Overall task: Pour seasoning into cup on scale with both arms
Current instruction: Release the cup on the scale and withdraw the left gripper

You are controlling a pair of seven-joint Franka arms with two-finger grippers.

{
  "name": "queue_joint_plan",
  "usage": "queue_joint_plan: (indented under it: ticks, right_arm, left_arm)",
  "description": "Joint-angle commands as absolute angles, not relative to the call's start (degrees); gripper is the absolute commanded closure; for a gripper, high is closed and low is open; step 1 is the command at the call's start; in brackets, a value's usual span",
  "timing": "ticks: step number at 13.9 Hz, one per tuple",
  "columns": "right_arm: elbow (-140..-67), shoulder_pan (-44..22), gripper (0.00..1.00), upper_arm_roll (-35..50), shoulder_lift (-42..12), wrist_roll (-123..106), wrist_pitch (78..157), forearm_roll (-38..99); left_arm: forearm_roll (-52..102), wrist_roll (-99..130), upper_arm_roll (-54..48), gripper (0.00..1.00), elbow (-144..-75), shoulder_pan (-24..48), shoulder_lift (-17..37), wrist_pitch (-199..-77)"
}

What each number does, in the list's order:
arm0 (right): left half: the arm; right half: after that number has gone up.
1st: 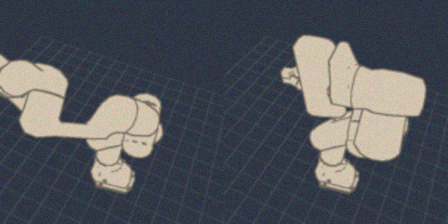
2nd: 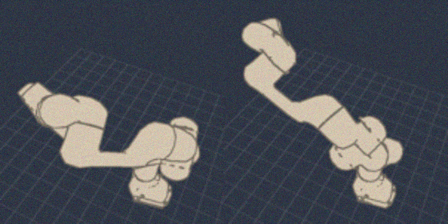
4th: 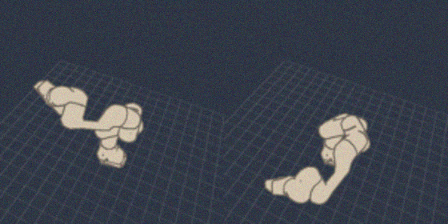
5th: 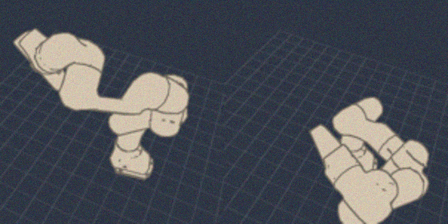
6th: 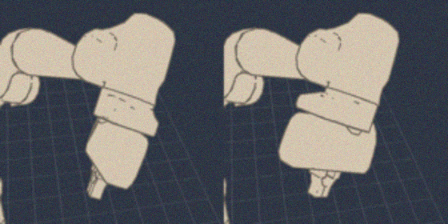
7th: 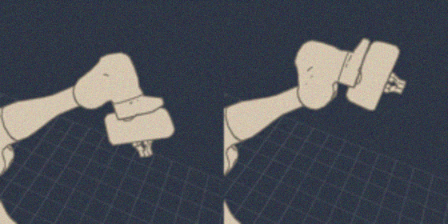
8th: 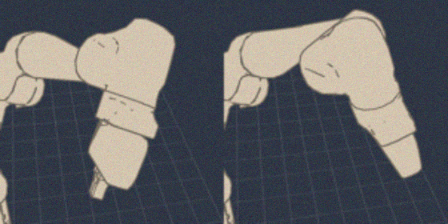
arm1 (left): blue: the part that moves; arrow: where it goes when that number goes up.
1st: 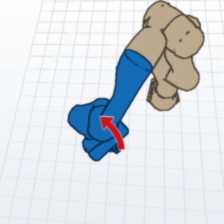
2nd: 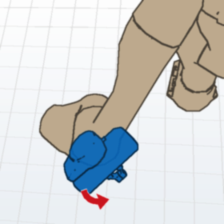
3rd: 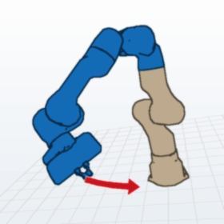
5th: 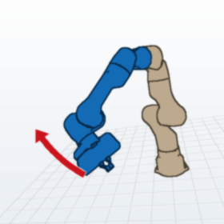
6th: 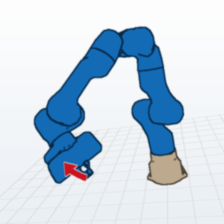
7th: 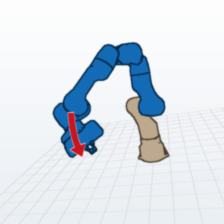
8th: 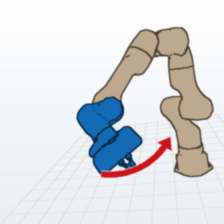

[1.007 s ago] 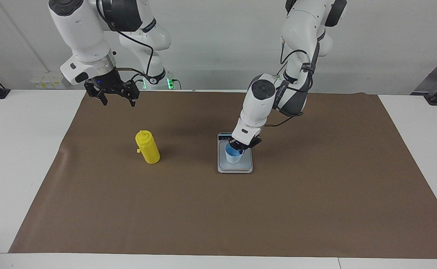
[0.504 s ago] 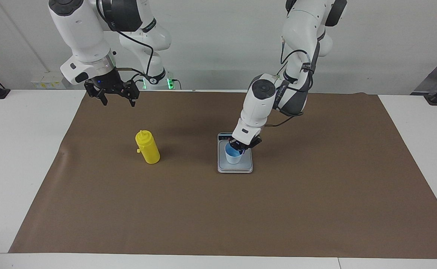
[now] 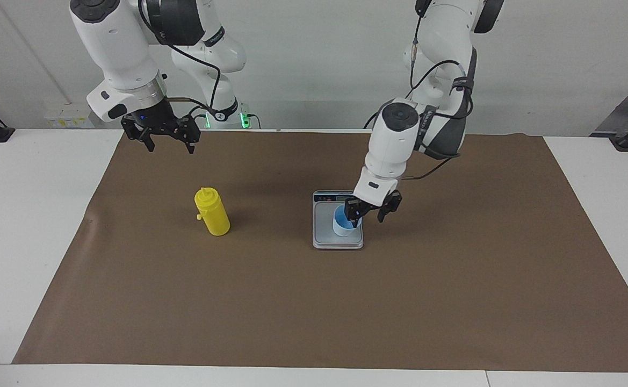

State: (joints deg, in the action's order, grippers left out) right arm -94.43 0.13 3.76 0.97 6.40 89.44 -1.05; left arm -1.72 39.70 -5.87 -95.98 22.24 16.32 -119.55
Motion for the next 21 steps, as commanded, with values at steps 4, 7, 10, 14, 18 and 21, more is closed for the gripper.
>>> queue_joint_plan:
  ticks: [4,7,10,14,18,21]
  right_arm:
    - [-95.2,0.6,0.00,4.0,1.8,5.3,89.0,-1.1]
    - [-95.2,0.6,0.00,4.0,1.8,5.3,89.0,-1.1]
    - [-95.2,0.6,0.00,4.0,1.8,5.3,89.0,-1.1]
    - [-95.2,0.5,0.00,4.0,1.8,5.3,89.0,-1.1]
    - [-95.2,0.6,0.00,4.0,1.8,5.3,89.0,-1.1]
    - [-95.2,0.6,0.00,4.0,1.8,5.3,89.0,-1.1]
  left_arm:
    - [-2.6,25.8,-6.3,0.00,-97.0,13.5,8.2,-110.3]
    - [-2.2,14.7,-6.3,0.00,-97.6,8.1,4.5,-106.3]
    - [-1.8,4.0,-6.2,0.00,-97.6,3.1,2.0,-102.8]
    - [-1.5,1.4,-5.6,0.00,-96.3,1.6,0.9,-98.8]
    - [-1.6,-2.3,-5.4,0.00,-91.4,-0.5,1.3,-93.3]
    - [-1.5,-3.3,-5.4,0.00,-94.1,-1.0,-0.3,-94.2]
